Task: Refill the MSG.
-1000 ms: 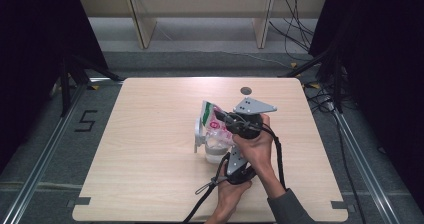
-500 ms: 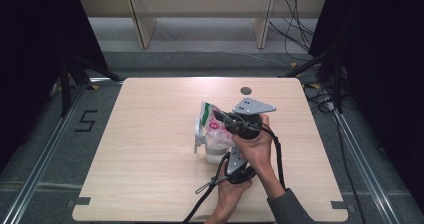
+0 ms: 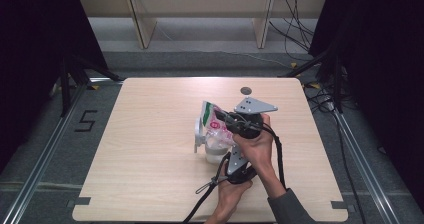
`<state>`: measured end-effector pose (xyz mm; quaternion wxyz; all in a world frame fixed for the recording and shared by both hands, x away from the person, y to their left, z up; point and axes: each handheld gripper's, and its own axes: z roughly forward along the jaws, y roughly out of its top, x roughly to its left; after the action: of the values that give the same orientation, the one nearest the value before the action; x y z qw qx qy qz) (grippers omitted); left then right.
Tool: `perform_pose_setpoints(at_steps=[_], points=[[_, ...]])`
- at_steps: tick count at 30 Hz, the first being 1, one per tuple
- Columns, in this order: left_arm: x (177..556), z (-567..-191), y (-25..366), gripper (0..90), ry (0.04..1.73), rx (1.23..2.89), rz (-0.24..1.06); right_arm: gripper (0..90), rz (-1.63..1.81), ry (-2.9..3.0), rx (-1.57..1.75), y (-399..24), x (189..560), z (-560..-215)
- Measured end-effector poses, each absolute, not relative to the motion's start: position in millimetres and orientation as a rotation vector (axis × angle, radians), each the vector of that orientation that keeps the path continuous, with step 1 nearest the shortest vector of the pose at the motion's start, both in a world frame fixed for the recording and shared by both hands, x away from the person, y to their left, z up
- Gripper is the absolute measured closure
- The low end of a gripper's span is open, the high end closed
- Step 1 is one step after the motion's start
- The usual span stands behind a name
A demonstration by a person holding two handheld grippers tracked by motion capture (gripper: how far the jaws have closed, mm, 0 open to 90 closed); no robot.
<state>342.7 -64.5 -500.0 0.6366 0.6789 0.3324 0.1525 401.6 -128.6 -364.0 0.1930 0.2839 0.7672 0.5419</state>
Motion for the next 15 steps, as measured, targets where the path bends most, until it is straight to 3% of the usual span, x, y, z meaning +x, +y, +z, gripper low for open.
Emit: perform_pose_setpoints(at_steps=[15], points=[[343.3, -500.3, -64.9, 78.2, 0.763, 1.542, 0.343, 90.0, 1.513, 2.151, 0.797, -129.3, 401.2, -363.2]])
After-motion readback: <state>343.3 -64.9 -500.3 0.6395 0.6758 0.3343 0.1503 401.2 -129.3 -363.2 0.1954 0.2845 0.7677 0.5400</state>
